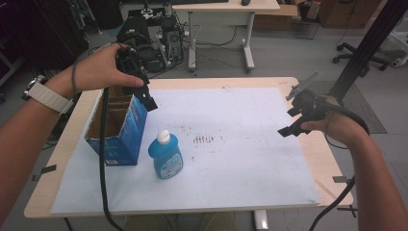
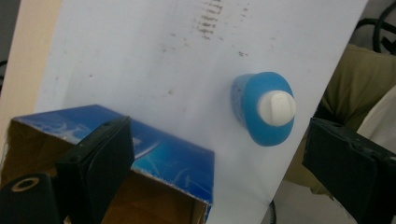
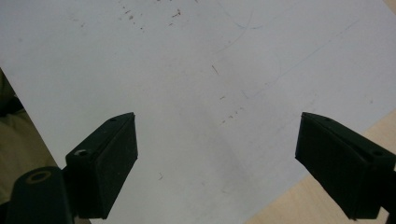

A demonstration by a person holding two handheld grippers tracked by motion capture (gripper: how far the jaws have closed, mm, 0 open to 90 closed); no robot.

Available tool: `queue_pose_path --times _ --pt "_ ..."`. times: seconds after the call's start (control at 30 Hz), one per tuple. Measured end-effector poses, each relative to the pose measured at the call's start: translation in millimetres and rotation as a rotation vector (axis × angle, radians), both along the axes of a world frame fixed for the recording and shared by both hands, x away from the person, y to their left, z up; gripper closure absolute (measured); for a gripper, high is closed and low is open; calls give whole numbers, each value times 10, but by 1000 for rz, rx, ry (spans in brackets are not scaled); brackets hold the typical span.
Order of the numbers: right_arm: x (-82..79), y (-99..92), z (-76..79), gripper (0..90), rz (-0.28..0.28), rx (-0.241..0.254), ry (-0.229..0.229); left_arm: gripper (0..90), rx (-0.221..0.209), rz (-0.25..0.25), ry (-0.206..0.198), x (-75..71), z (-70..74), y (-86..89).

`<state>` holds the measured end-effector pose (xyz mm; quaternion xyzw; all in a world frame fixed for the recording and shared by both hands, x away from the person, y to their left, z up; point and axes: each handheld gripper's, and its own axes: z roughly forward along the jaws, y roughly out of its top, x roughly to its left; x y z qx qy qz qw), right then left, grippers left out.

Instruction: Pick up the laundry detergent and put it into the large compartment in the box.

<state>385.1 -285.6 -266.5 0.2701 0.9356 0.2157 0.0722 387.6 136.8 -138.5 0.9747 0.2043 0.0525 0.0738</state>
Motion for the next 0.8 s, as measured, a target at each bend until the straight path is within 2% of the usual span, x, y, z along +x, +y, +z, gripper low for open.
queue_pose_path --times 0.13,0.3,0.8 --pt "-12 1 -21 129 1 0 0 76 -7 43 2 -61 9 -5" --pt "-23 9 -34 129 6 -1 0 78 -6 60 22 -124 -22 -29" --pt "-37 1 -55 129 8 -6 -1 84 12 119 35 -273 -119 -88"
